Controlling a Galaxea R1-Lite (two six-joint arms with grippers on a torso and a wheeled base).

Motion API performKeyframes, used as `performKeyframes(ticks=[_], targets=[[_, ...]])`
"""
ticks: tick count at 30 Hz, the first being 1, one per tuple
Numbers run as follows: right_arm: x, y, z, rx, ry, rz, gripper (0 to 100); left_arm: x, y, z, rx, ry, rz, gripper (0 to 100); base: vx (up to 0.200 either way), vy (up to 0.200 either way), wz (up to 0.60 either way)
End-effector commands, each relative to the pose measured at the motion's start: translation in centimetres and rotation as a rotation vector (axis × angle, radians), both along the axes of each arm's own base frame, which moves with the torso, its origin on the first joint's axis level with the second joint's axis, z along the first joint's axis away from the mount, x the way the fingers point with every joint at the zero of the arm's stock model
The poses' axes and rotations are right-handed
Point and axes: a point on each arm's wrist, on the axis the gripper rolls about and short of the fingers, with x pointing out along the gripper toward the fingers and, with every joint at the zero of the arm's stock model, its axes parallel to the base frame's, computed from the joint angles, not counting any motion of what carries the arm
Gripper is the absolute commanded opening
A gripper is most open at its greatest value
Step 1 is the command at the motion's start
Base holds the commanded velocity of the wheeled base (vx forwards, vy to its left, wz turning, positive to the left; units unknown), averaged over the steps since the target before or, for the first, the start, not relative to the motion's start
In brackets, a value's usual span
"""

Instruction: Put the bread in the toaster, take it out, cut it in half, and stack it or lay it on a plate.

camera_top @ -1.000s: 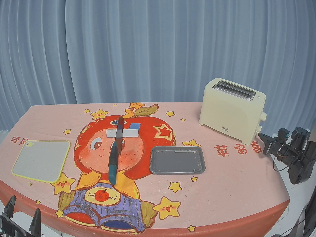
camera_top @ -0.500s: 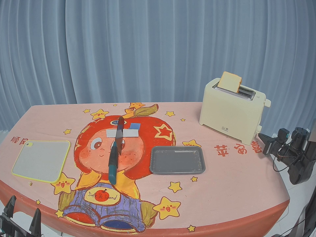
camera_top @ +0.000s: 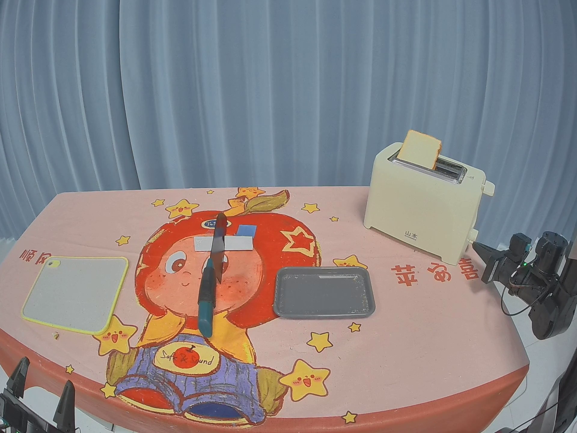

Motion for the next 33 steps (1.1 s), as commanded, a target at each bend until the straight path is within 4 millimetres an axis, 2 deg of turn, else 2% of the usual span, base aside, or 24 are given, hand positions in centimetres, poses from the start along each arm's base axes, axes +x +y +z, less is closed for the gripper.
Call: performKeyframes(ticks=[1,17,33], targets=[[-0.8,0.3,1.5,-0.008,-0.043,0.007,0,0.0,0.0,-0.5,0.0,0.001,0.0,100,0.0,0.0,0.0],[-3.5,0.9,6.2,-0.044,-0.199,0.02,0,0.0,0.0,-0.5,0.0,0.001,0.0,100,0.0,0.0,0.0],[-6.7,3.2,10.0,-0.046,-0.344,0.098,0,0.0,0.0,-0.5,0.0,0.001,0.0,100,0.0,0.0,0.0]])
